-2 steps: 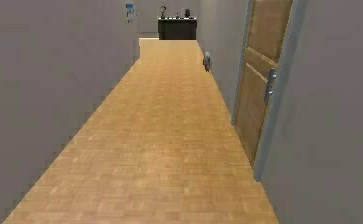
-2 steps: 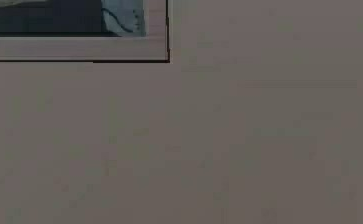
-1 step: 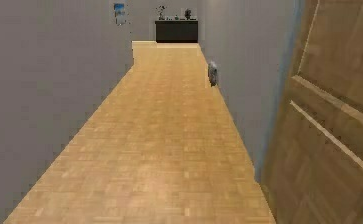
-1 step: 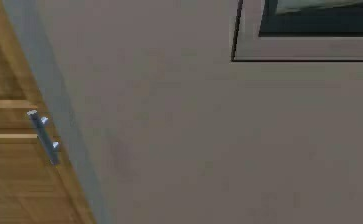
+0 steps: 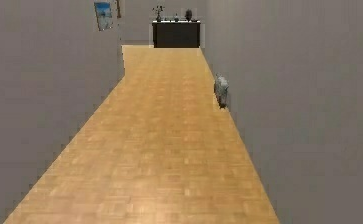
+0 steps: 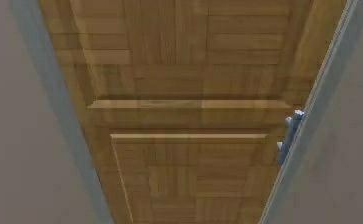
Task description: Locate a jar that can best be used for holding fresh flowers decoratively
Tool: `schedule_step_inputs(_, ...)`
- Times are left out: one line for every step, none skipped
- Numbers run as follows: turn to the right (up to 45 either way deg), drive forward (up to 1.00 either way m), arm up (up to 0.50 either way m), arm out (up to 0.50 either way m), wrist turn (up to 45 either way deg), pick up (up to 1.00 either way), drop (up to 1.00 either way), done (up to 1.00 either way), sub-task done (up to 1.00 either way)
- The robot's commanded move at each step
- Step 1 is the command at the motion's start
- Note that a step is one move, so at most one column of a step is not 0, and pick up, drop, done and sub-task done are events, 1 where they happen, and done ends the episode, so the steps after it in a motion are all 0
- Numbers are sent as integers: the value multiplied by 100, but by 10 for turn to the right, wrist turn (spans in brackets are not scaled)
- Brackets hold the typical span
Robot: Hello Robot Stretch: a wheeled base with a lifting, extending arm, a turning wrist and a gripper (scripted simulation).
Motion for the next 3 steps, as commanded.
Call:
schedule_step_inputs(0, 100, 0, 0, 0, 0, 0, 0, 0)
schedule_step_inputs(0, 100, 0, 0, 0, 0, 0, 0, 0)
schedule_step_inputs(0, 100, 0, 0, 0, 0, 0, 0, 0)
